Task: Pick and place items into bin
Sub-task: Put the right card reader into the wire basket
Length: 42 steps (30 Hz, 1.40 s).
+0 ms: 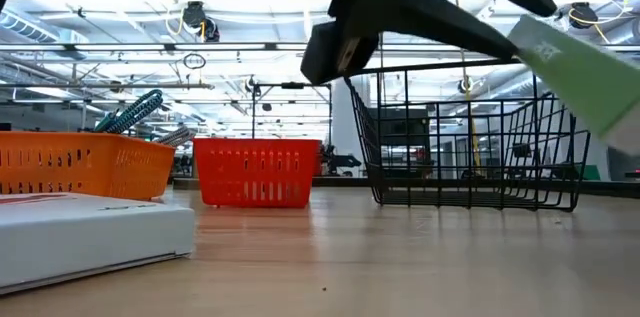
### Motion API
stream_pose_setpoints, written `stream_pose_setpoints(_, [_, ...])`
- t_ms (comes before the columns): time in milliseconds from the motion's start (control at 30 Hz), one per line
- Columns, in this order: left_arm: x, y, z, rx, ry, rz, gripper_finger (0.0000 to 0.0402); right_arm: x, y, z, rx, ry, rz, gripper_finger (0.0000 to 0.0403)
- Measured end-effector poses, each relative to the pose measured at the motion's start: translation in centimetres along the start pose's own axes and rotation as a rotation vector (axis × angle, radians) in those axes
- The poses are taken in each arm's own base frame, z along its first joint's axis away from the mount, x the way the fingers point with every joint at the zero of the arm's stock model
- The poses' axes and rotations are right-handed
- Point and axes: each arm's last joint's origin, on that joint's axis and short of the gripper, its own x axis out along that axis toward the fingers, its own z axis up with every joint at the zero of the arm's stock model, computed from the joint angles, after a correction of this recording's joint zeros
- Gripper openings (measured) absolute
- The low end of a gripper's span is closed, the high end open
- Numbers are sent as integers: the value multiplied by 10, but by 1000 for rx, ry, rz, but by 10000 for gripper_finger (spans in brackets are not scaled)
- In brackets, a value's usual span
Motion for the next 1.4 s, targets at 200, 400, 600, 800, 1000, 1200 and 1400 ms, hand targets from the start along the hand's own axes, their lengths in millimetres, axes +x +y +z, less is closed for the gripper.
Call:
stream_pose_setpoints(200, [2,2,-1,18,16,3,91,0,6,2,-57,-39,47,2])
stream_pose_setpoints(400, [1,0,2,17,-26,-10,52,-1,9,3,-78,-66,75,1])
stream_pose_setpoints(600, [1,-1,3,19,-33,-26,15,-1,10,4,-107,-81,73,1])
stream_pose_setpoints(800, [-2,-12,7,30,-47,-131,7,0,7,4,-125,-76,57,0])
stream_pose_setpoints(1000, [2,-18,4,43,-19,-232,15,-4,16,18,-97,-229,69,0])
stream_pose_setpoints(1200, [0,-13,11,31,-39,-213,6,-19,27,31,-168,-266,120,0])
stream_pose_setpoints(1400, [0,-10,12,38,-47,-182,24,-23,27,34,-206,-268,108,0])
